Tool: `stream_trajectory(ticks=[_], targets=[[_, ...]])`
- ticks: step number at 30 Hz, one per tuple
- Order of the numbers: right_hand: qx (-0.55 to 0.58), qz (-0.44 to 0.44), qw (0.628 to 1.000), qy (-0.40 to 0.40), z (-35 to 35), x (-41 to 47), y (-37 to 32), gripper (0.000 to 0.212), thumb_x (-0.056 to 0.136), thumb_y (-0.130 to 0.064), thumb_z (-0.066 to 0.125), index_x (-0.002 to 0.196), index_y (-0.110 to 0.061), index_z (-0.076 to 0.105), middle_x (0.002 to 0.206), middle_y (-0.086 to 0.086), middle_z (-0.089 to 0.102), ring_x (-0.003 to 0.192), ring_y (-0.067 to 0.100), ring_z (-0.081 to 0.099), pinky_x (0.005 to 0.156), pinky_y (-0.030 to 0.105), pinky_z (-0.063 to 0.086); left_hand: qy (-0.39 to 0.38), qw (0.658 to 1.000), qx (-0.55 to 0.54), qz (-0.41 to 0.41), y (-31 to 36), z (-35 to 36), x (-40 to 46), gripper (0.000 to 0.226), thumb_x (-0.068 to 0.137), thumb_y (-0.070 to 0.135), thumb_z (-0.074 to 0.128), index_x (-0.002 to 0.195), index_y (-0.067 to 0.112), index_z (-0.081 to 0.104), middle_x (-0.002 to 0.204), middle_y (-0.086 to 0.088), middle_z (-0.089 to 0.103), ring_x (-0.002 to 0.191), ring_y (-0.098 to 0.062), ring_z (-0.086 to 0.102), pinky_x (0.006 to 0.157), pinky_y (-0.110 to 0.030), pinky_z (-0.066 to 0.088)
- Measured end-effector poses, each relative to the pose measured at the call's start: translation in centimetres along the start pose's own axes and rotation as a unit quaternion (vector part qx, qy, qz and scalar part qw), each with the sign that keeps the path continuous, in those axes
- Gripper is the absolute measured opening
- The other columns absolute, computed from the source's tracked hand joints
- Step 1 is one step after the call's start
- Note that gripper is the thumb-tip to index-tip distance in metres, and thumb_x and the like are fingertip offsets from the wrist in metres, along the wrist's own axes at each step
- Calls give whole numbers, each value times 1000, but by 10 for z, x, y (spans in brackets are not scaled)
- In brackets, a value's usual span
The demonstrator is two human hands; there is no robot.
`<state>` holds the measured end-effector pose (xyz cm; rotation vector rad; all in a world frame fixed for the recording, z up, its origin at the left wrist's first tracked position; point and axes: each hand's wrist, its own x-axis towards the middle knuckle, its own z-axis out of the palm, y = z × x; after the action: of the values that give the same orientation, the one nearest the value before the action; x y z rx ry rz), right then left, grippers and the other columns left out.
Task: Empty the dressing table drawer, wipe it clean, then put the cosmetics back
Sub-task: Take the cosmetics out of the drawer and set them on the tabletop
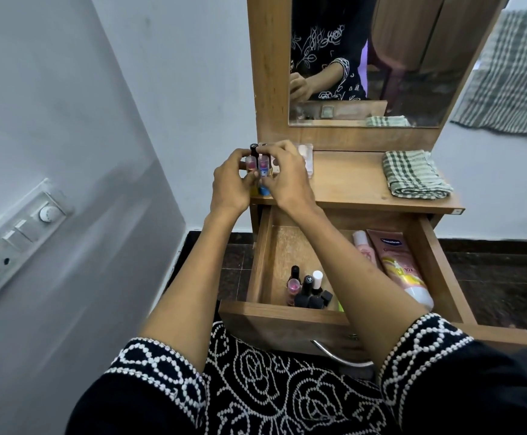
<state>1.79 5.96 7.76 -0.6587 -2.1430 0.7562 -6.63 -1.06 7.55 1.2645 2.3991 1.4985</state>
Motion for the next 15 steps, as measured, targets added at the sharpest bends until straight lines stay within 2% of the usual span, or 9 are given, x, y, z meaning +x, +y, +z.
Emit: stream_trajectory(ticks=[6, 9, 12, 15], targets=[[31, 3, 999, 16, -8, -3, 1, 42, 74, 0, 75, 113, -10, 64, 109, 0, 47, 92, 7, 43, 78, 16, 47, -4, 1000, 10, -18, 1, 2, -5, 43, 88, 5, 61, 129, 10, 48, 125, -14, 59, 109, -30, 59, 91, -43, 50], [63, 5, 997, 41, -15, -11, 2, 38, 73, 2, 75, 107, -12, 66, 108, 2, 50, 87, 7, 45, 68, 4, 41, 7, 999, 27, -36, 0, 2, -12, 57, 88, 8, 62, 139, 14, 38, 136, -14, 48, 124, -28, 48, 102, -43, 44], [106, 20, 992, 69, -26, -30, 7, 32, 73, 4, 71, 99, -13, 67, 102, 2, 49, 76, 7, 49, 61, 3, 41, 39, 998, -10, -37, 4, 0, -31, 74, 86, 10, 65, 147, 18, 24, 142, -12, 41, 129, -27, 43, 104, -44, 41], [113, 52, 991, 50, -35, -59, 20, 32, 70, 4, 72, 95, -16, 66, 103, 3, 54, 75, 5, 49, 58, 7, 42, 6, 998, -54, -39, 10, 8, -67, 84, 82, 12, 70, 148, 22, 19, 142, -10, 41, 128, -27, 45, 103, -47, 42]])
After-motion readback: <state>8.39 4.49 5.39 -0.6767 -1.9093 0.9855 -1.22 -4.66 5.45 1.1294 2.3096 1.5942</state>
